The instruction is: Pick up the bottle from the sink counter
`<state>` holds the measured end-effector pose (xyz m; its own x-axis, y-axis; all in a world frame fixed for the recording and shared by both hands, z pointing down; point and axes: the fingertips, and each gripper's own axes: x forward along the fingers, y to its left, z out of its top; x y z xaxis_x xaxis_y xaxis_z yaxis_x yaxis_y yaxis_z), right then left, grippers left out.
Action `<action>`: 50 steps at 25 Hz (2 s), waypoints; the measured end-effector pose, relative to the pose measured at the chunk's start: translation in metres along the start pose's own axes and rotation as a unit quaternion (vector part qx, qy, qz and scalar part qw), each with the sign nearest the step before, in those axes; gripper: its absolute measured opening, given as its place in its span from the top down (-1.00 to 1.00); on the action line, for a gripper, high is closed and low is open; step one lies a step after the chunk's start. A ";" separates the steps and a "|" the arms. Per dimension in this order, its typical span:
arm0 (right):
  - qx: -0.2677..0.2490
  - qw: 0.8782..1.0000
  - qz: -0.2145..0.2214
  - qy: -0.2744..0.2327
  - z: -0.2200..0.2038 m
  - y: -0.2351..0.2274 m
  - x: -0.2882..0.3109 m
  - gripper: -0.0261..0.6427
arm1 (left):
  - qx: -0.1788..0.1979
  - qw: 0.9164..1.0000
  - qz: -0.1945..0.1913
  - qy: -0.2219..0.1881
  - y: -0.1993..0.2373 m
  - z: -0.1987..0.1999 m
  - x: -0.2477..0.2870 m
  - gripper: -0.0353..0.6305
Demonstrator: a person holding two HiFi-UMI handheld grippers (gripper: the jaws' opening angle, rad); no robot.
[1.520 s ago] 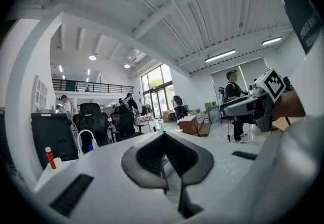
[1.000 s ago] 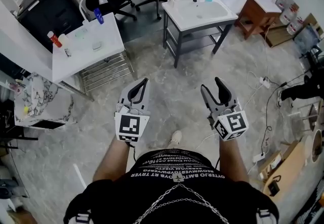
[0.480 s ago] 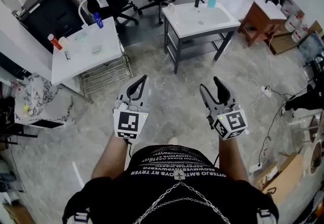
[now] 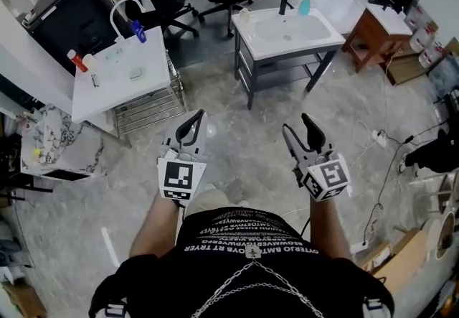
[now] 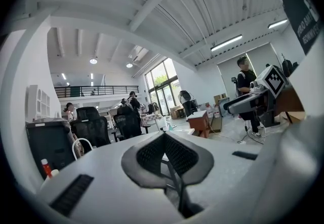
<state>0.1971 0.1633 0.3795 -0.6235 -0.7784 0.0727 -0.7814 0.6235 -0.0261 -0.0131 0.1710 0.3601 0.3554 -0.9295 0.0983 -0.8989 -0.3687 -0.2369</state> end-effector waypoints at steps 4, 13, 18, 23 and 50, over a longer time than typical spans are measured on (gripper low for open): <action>0.018 1.000 0.007 -0.002 -0.003 -0.008 0.016 0.28 | -0.005 1.000 -0.005 0.007 0.005 -0.009 0.013 0.88; 0.016 1.000 0.004 -0.014 0.005 -0.019 0.057 0.29 | -0.004 1.000 -0.018 -0.005 0.028 -0.008 0.050 0.88; 0.026 1.000 0.003 -0.015 0.011 -0.026 0.086 0.29 | -0.010 1.000 -0.019 0.000 0.052 -0.014 0.070 0.88; 0.009 1.000 0.000 -0.012 0.018 -0.030 0.120 0.29 | -0.014 1.000 -0.012 -0.004 0.083 -0.016 0.093 0.88; 0.002 0.999 -0.045 -0.007 0.034 -0.048 0.277 0.29 | -0.011 0.997 -0.069 -0.026 0.210 -0.037 0.205 0.88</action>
<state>0.0606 -0.0848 0.3671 -0.5513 -0.8320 0.0617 -0.8342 0.5510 -0.0239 -0.1386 -0.0966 0.3663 0.4876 -0.8696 0.0780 -0.8461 -0.4926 -0.2038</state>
